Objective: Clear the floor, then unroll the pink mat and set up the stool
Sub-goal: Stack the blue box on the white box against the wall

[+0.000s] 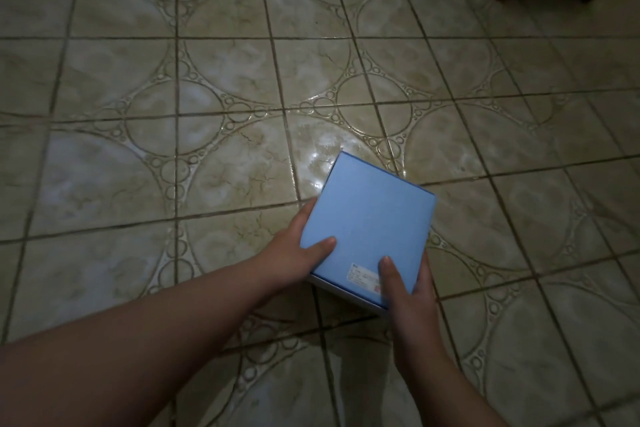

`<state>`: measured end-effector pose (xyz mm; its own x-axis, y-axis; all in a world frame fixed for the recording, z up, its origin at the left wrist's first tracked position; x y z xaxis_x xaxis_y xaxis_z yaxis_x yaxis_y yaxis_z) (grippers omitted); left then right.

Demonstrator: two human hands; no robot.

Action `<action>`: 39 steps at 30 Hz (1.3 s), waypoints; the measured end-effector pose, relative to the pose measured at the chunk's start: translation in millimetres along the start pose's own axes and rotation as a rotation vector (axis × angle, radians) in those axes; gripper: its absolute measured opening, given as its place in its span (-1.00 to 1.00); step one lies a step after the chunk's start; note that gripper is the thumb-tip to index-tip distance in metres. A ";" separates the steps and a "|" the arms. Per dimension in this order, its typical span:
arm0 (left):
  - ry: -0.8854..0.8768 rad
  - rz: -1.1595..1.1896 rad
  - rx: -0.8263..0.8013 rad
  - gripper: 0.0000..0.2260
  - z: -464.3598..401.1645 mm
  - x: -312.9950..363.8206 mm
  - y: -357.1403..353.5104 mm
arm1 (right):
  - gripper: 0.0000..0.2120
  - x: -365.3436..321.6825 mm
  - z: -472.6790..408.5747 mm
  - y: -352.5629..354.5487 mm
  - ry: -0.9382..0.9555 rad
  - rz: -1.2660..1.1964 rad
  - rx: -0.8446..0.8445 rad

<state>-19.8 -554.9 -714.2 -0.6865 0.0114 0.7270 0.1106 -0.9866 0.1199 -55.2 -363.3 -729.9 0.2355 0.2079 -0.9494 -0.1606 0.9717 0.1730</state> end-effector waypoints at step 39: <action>0.094 0.927 1.685 -0.23 649.3 -285.6 267.3 | -0.45 -219.0 545.4 -486.3 0.517 -0.114 -1.816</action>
<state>672.5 -716.2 -450.8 -0.0382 -0.4095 0.9115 0.8450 0.4736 0.2482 494.1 -820.4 -463.1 0.0996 -0.2251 -0.9692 -0.9271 -0.3748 -0.0082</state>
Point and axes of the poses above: each hand's wrist, its own z-axis away from the middle knuckle, its own y-axis out of the back of the hand, x = y × z, the point moved 8 cm from there along -z, towards the middle knuckle, and after that the axes turned 10 degrees about y, right-handed, at the moved point
